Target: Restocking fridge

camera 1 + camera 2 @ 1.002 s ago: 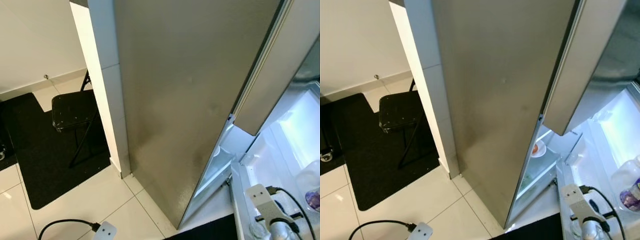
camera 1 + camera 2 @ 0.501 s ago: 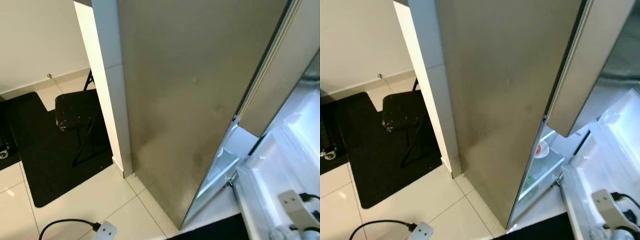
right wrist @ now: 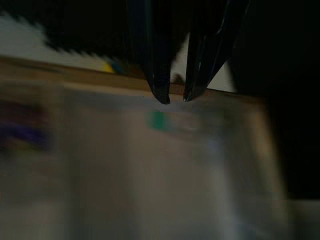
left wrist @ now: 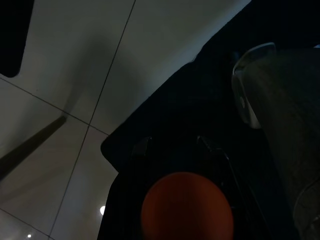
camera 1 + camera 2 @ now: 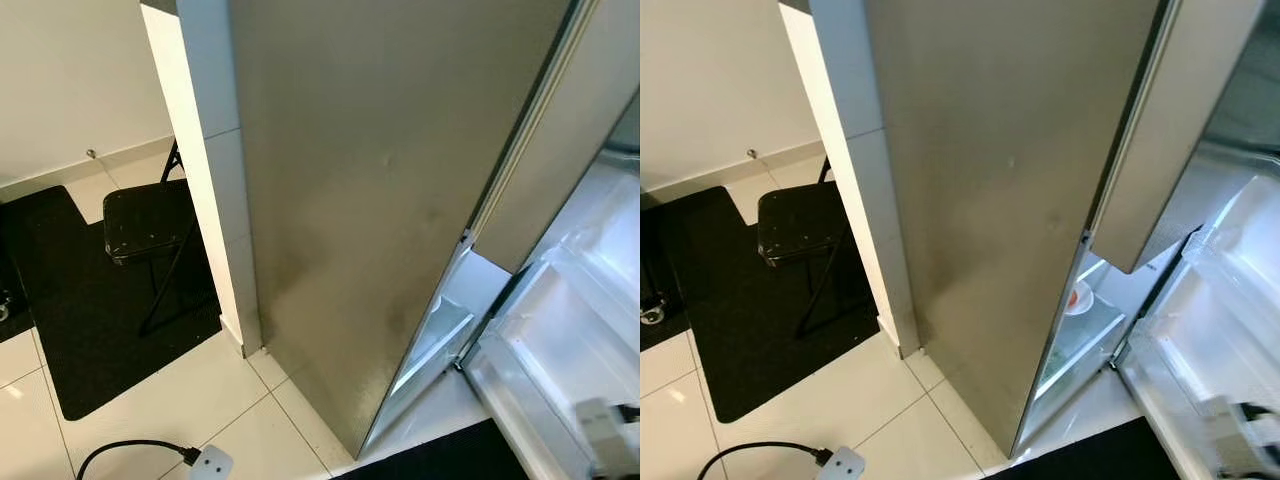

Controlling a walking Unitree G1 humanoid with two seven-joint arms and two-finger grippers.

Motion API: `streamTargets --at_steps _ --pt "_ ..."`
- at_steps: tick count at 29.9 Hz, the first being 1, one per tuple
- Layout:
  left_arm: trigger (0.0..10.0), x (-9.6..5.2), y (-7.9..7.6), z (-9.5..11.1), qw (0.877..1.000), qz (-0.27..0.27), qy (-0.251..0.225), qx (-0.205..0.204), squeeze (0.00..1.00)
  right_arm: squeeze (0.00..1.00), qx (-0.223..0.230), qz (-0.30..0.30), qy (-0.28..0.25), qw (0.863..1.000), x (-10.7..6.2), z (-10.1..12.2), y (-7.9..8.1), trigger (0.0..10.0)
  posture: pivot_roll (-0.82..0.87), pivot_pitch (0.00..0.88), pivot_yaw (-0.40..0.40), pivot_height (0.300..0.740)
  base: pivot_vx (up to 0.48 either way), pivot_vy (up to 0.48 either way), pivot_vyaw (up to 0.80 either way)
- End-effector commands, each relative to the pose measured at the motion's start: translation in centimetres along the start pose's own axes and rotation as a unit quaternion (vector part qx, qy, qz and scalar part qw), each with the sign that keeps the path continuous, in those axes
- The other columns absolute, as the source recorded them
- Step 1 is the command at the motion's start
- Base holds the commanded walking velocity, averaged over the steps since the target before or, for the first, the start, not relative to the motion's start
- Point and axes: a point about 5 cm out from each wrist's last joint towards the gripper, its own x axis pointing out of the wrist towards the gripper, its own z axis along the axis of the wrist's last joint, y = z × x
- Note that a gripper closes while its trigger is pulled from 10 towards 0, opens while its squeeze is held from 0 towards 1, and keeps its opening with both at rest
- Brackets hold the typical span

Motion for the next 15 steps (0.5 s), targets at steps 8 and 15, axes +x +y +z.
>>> streamTargets --at_steps 8,15 --pt "10.0 0.0 -2.0 -0.6 0.998 -0.056 0.017 -0.025 0.0 0.0 -0.007 0.163 0.038 0.986 -3.1 -2.1 6.5 10.0 0.01 0.051 -0.041 0.74 0.0 0.0 0.0" --pt "10.0 0.0 -2.0 -0.6 0.997 -0.066 0.022 -0.034 0.0 0.0 -0.033 0.227 0.069 0.971 -5.5 -4.5 9.0 10.0 0.02 0.044 -0.043 0.74 0.0 -0.159 0.0"
